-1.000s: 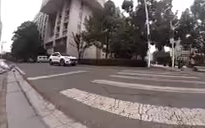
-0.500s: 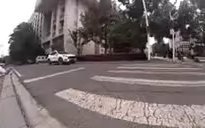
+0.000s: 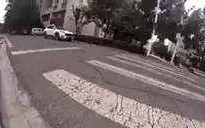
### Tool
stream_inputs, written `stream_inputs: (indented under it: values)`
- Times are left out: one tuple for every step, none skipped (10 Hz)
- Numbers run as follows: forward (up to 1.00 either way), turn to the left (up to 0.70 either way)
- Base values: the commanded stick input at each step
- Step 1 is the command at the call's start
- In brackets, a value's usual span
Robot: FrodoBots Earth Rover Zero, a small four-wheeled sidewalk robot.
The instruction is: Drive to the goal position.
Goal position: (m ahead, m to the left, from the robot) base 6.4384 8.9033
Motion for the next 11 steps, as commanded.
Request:
stream_inputs:
  values:
    - [0.45, 0.00]
    - [0.45, 0.00]
    - [0.45, 0.00]
    - [0.45, 0.00]
    - [0.45, 0.00]
    - [0.45, 0.00]
    - [0.45, 0.00]
    - [0.45, 0.00]
    - [0.58, 0.00]
    - [0.70, 0.00]
    - [0.70, 0.00]
